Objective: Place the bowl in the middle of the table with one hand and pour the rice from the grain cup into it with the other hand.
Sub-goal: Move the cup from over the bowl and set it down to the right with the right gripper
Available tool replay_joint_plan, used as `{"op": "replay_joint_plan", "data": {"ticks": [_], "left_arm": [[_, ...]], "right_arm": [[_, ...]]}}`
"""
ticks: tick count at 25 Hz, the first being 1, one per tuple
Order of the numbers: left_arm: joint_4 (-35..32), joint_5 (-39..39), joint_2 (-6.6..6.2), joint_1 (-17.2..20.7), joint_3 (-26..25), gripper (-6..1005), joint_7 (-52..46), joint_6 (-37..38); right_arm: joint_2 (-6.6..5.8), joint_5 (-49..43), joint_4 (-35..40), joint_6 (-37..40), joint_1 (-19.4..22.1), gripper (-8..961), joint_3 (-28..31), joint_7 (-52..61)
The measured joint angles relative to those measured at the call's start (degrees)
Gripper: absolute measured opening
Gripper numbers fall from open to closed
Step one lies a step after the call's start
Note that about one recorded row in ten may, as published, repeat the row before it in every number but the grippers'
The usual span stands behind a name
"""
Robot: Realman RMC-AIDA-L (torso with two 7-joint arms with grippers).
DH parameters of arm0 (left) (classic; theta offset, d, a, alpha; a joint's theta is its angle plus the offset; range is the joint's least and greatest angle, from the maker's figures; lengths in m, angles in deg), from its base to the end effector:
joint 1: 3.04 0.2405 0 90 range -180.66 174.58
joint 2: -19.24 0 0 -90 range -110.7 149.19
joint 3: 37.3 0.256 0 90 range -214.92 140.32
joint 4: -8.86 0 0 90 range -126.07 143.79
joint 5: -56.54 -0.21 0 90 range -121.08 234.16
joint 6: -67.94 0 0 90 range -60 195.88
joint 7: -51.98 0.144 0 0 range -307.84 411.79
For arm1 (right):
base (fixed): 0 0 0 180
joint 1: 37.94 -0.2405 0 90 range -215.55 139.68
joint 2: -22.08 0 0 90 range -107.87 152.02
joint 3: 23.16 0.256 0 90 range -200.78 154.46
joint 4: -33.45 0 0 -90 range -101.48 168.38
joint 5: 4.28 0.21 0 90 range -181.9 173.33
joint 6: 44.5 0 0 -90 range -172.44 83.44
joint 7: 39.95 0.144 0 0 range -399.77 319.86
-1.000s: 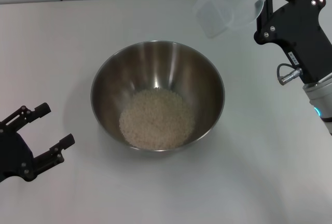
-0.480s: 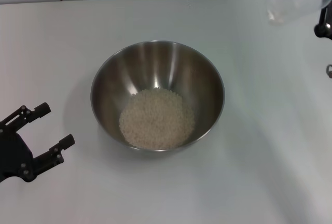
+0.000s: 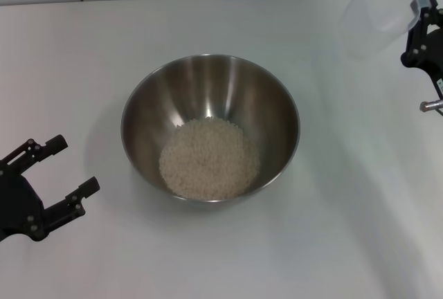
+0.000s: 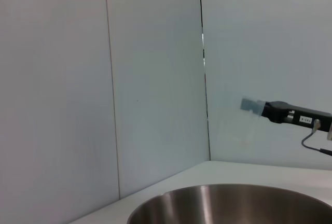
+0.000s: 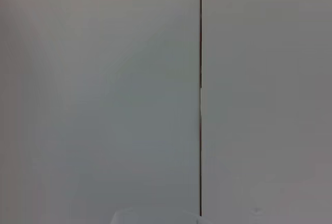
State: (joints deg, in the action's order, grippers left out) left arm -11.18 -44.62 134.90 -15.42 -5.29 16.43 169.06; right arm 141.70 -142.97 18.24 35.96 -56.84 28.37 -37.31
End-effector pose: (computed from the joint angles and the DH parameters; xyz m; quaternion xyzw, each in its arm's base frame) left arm -0.3371 0.2143 0.0133 -0.8891 -0.0878 -0.3399 0.2935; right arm 0.2991 0.3000 -0.0088 -0.6758 0.1353 0.3717 0.6220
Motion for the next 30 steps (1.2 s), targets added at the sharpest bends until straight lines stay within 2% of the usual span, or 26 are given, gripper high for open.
{"op": "replay_joint_plan", "data": {"ticks": [11, 18, 24, 30], "left_arm": [[0.00, 0.00, 0.00, -0.29, -0.20, 785, -0.05, 0.32], [0.00, 0.05, 0.01, -0.21, -0.29, 785, -0.05, 0.46], [0.00, 0.13, 0.01, -0.18, -0.29, 785, -0.10, 0.67], [0.00, 0.06, 0.01, -0.14, -0.29, 785, -0.12, 0.87]], "right_arm": [[0.00, 0.00, 0.00, -1.53, 0.04, 17, -0.39, 0.05], [0.00, 0.00, -0.09, -8.10, -0.56, 17, -0.25, 0.03], [0.00, -0.29, 0.71, -17.53, -2.58, 17, -0.93, 0.05], [0.00, -0.44, 1.37, -20.75, -2.99, 16, -1.06, 0.05]]}}
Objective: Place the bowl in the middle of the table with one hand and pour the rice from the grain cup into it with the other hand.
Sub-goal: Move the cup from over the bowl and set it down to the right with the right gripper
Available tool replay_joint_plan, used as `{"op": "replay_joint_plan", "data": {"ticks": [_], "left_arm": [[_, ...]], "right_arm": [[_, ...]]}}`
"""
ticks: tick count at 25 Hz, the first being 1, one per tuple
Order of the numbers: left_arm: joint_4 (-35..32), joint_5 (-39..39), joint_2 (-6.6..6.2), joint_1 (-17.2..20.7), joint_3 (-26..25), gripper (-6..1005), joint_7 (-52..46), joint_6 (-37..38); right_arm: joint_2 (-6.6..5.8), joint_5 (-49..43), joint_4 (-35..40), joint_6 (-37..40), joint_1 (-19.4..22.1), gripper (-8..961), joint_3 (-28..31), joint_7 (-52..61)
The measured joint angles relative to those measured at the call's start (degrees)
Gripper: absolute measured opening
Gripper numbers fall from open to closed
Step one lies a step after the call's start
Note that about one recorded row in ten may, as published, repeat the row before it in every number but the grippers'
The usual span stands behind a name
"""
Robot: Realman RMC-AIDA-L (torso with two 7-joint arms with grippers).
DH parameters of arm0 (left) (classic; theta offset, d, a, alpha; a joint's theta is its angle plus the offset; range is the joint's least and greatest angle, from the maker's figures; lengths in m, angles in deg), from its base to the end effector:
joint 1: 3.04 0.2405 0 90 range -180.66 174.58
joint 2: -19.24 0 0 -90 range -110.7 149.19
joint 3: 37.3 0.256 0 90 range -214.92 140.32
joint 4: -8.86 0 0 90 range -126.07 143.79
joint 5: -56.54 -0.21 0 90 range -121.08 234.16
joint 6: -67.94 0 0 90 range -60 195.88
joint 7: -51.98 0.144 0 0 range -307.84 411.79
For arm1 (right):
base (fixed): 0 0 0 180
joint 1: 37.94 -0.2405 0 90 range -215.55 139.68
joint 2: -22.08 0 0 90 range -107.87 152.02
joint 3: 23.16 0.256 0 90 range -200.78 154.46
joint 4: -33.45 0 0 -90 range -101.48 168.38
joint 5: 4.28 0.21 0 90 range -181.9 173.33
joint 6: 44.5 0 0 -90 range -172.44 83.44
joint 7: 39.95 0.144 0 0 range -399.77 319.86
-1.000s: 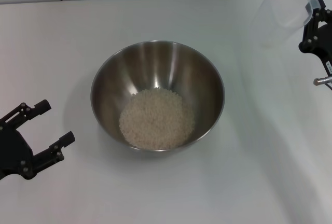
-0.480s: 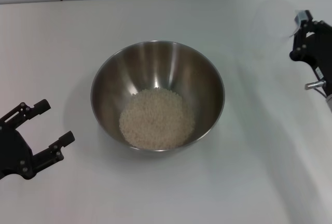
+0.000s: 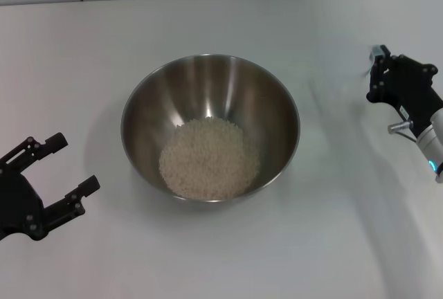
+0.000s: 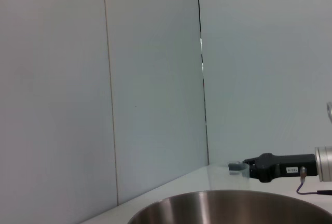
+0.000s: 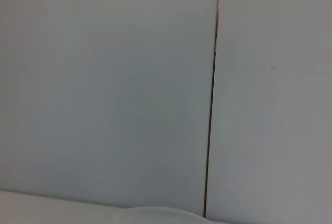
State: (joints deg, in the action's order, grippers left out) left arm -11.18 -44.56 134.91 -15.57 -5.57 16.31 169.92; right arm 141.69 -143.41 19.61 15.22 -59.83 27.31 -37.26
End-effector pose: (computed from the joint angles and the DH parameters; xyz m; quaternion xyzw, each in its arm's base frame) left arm -0.3349 0.2144 0.0145 -0.8872 -0.0846 -0.3470 0.2920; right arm 0.3271 0.3193 -0.0438 -0.7423 0.2251 0.2454 0.5814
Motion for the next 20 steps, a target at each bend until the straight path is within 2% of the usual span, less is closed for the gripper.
{"op": "replay_joint_plan", "data": {"ticks": [20], "left_arm": [[0.00, -0.06, -0.08, 0.78, 0.08, 785, -0.19, 2.27]], "right_arm": [[-0.05, 0.05, 0.13, -0.74, 1.06, 32, -1.60, 0.90]]}}
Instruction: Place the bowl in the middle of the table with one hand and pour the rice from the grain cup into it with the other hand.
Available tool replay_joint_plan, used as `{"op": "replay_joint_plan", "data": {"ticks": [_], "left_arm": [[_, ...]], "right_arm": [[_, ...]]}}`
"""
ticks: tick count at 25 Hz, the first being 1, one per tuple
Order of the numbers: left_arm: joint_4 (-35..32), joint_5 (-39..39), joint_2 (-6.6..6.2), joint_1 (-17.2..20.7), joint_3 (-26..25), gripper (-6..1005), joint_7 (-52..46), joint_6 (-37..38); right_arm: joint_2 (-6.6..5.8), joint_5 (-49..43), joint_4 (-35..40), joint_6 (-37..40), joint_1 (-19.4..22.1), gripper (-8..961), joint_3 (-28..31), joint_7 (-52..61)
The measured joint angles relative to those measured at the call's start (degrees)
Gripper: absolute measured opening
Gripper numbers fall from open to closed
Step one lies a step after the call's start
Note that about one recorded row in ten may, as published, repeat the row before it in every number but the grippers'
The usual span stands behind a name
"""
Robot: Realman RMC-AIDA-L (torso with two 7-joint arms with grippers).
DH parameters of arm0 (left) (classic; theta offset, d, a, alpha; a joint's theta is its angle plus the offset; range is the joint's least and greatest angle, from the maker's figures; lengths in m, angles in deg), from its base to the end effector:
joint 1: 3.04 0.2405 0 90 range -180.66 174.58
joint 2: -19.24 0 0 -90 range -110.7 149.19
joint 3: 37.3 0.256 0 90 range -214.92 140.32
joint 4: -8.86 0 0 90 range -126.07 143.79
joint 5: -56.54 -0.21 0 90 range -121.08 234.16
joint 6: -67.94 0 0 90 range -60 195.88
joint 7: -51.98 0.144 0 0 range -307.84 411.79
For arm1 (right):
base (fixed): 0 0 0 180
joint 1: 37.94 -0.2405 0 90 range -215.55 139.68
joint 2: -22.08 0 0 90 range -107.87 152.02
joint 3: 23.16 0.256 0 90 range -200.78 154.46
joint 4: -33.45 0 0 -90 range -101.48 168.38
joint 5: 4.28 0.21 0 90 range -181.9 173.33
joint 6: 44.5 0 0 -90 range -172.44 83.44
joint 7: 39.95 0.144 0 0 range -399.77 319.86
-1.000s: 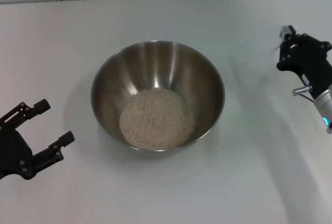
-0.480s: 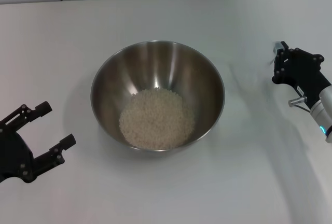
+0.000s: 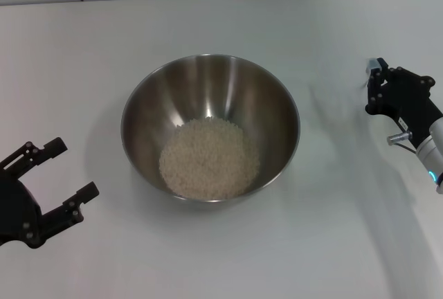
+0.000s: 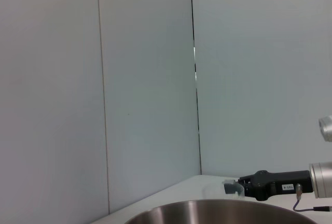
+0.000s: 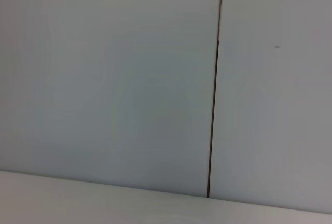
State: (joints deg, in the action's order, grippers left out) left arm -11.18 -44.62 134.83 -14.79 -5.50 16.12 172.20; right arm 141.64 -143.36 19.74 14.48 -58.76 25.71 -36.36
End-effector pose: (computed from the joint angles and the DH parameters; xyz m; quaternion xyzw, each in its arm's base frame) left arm -0.3335 0.2068 0.0164 -0.8848 -0.0830 -0.3599 0.2841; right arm 0.3336 0.3110 -0.0485 -0.7487 0.2368 0.2364 0.5722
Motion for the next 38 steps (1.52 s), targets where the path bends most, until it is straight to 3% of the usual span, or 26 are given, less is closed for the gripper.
{"op": "replay_joint_plan", "data": {"ticks": [5, 7, 12, 18, 23, 29, 38], "left_arm": [[0.00, 0.01, -0.14, 0.25, -0.07, 785, 0.00, 0.43], [0.00, 0.03, -0.23, 0.34, -0.08, 785, 0.00, 0.58], [0.00, 0.03, -0.27, 0.36, -0.08, 785, 0.00, 0.73], [0.00, 0.02, -0.28, 0.35, -0.08, 785, 0.00, 0.89], [0.00, 0.01, -0.28, 0.33, -0.08, 785, 0.00, 0.95], [0.00, 0.00, -0.27, 0.32, -0.08, 785, -0.05, 0.94], [0.00, 0.00, -0.27, 0.32, -0.06, 785, -0.08, 0.94]], "right_arm": [[-0.04, -0.01, 0.01, 0.00, 0.21, 36, -0.31, 0.38], [-0.04, -0.02, 0.06, 0.00, 0.50, 234, -0.61, 0.40], [-0.04, -0.12, 0.12, 0.00, 1.02, 365, -1.65, 1.16], [-0.20, -0.15, 1.36, 0.84, 1.31, 372, -3.21, 4.03], [-0.22, -0.15, 1.74, 5.86, 3.24, 378, -3.88, 4.68], [-0.33, -0.15, 2.18, 8.79, 4.76, 476, -5.29, 5.55], [-0.46, -0.19, 3.49, 13.26, 6.51, 474, -8.04, 9.02]]}}
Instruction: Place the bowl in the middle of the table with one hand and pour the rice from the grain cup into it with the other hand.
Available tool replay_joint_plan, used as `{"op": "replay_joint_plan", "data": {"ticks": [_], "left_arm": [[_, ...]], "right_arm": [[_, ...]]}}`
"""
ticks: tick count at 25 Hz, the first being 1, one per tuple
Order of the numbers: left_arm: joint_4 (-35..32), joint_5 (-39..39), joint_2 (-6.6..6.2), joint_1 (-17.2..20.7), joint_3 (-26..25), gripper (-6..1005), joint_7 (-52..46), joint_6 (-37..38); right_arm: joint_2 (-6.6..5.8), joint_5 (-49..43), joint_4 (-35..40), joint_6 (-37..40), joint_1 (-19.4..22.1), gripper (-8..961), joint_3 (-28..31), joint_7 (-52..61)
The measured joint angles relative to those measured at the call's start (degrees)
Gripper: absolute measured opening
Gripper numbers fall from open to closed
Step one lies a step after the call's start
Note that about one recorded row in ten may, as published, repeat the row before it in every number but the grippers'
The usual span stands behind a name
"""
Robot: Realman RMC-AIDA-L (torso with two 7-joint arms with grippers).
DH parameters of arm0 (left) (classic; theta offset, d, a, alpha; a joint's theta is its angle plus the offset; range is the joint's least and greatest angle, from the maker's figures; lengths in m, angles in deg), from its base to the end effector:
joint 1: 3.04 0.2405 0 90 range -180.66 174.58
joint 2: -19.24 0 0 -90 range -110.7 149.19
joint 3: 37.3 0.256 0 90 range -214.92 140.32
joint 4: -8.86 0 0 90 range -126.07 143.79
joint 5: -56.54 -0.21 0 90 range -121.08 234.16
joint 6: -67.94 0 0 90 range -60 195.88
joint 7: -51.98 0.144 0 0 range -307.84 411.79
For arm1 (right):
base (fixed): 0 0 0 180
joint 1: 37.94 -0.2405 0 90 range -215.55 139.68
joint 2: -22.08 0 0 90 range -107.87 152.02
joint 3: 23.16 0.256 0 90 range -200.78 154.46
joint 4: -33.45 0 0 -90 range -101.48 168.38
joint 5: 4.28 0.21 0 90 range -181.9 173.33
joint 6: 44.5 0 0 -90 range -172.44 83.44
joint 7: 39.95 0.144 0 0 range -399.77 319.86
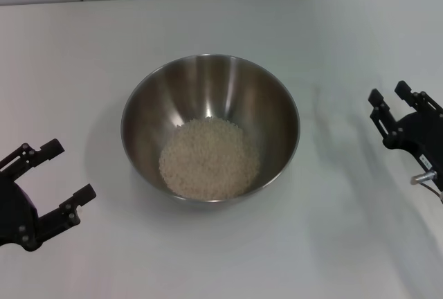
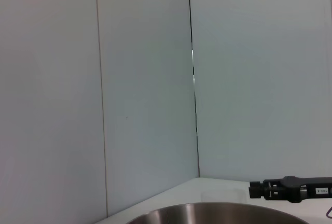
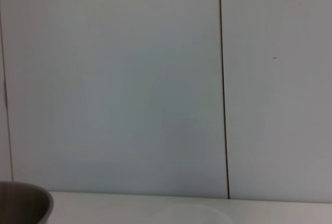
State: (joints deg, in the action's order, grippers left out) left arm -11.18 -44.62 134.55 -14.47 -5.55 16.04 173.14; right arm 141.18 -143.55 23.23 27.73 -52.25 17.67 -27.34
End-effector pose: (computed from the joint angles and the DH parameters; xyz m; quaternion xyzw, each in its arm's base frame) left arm -0.3339 0.2039 0.0190 -0.8840 -0.0817 -0.3636 0.2822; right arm 0.3472 0.2578 -0.0429 -0.7455 0.2476 0.2975 0.5426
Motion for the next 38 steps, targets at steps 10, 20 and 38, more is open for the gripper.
{"op": "replay_joint_plan", "data": {"ticks": [10, 20, 38], "left_arm": [[0.00, 0.01, 0.00, 0.00, 0.36, 785, -0.10, 0.08], [0.00, -0.14, 0.00, -0.09, 0.50, 785, -0.11, 0.08], [0.00, -1.51, -1.03, -2.14, 0.51, 785, -2.03, -1.01]], "right_arm": [[-0.01, -0.04, 8.70, 15.98, 0.47, 475, -1.92, 9.28], [-1.01, -0.73, 19.59, 26.38, -2.62, 476, -10.13, 17.25], [-2.52, -0.48, 28.43, 30.24, -13.38, 685, -32.60, 22.59]]}}
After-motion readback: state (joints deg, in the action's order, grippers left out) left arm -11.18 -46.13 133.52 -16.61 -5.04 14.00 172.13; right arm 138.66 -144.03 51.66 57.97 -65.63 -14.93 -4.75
